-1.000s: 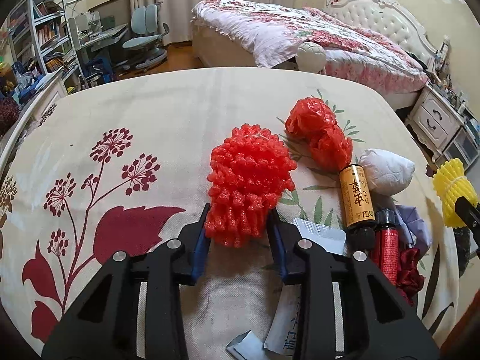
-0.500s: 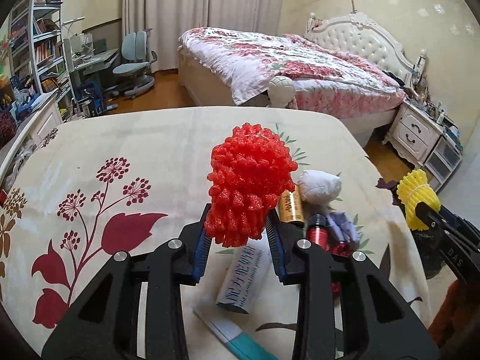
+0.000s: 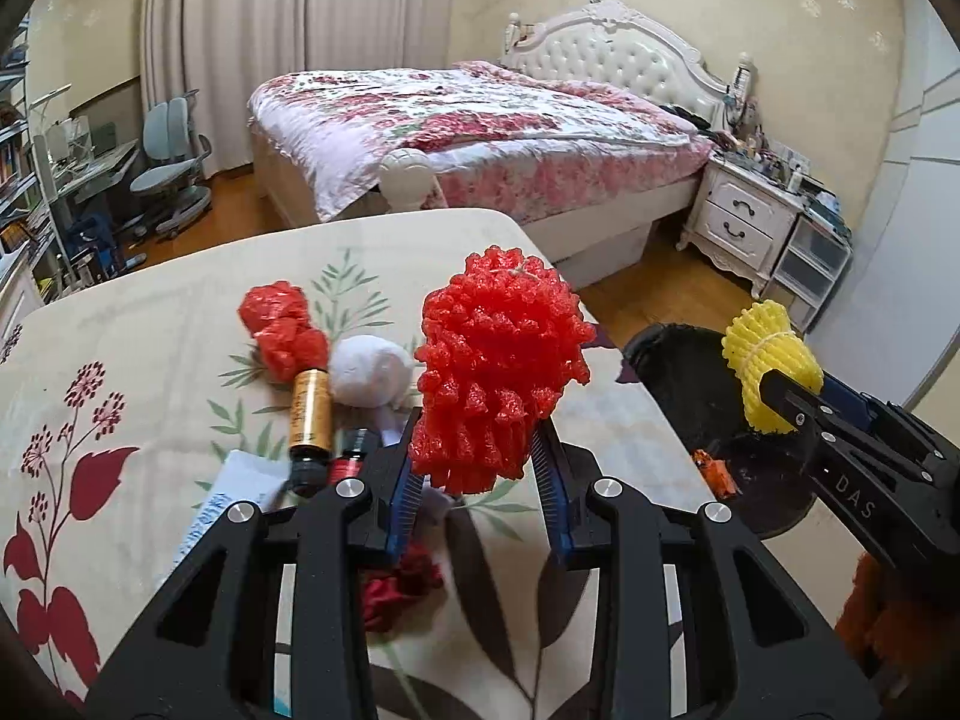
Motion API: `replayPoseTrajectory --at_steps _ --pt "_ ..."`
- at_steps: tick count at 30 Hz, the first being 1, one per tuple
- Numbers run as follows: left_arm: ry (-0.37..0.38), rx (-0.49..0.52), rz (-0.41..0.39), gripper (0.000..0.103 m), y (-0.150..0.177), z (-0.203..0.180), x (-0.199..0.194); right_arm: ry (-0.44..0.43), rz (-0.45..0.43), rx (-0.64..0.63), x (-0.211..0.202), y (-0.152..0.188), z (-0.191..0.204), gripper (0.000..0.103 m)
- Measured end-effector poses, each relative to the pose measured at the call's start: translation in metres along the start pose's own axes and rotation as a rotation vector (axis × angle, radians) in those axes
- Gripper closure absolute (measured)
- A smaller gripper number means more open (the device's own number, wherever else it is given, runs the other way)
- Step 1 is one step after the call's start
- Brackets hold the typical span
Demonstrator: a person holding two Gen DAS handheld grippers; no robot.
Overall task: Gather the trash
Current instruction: 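Carry both foam nets over the bin and open both tools to drop them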
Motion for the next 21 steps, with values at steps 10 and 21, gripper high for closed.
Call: replayPoseTrajectory --at_steps 10,21 --pt "0.074 0.070 0.047 0.070 0.004 -0.066 0.042 0.070 0.020 0.054 0.011 0.008 -0.050 0.068" --pt "0.092 0.151 0.080 0.070 0.013 -0.119 0.076 0.100 0.044 0.107 0.026 0.016 -0.082 0.068"
Point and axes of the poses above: each gripper's, at about its wrist camera, not at the fingertips, and x roughly the way its jaws point, z to its left, y to its underside, the point moved 3 cm from there along x, roughly the way its jaws point, and after that the axes turned 10 degrees about -z, right-handed, at the moved point
